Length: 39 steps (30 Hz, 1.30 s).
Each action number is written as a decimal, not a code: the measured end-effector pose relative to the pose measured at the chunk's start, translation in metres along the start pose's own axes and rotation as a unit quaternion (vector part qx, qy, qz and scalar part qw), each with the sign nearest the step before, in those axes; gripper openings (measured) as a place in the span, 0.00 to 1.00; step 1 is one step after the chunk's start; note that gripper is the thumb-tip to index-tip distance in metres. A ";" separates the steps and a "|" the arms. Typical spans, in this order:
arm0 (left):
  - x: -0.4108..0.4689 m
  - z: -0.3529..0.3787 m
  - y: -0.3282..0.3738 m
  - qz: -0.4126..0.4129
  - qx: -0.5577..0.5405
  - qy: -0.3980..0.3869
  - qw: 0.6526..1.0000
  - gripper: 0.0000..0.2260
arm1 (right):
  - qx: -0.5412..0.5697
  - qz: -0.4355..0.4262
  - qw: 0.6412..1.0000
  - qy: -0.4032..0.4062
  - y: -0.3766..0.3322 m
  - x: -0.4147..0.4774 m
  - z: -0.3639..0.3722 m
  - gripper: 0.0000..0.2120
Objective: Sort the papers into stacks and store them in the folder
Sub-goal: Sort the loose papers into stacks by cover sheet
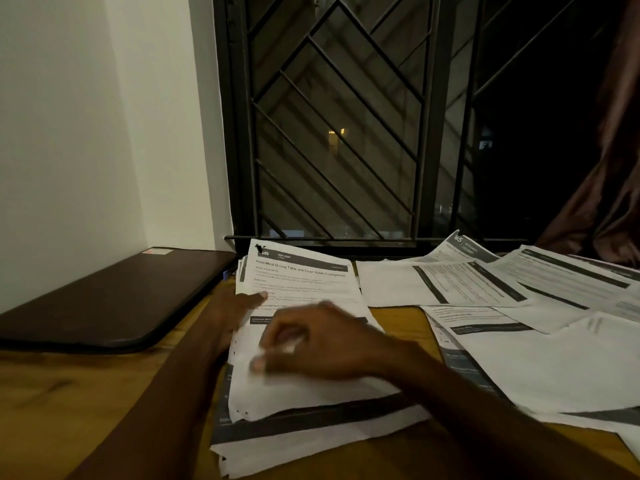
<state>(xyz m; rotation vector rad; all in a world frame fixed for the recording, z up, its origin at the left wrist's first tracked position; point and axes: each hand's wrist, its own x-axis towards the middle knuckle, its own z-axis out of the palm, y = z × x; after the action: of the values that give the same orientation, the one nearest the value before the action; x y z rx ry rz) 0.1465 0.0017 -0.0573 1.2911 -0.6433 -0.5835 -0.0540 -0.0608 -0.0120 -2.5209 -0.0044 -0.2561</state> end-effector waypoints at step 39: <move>-0.016 -0.008 0.019 -0.116 -0.121 0.058 0.984 0.35 | -0.225 0.121 0.963 0.081 0.054 -0.001 -0.041 0.10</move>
<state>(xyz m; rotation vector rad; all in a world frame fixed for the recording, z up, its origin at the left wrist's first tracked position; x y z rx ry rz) 0.1415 0.0220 -0.0415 1.1675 -0.3152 -0.7466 -0.0596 -0.1284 -0.0095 -2.9025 0.4743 -0.3998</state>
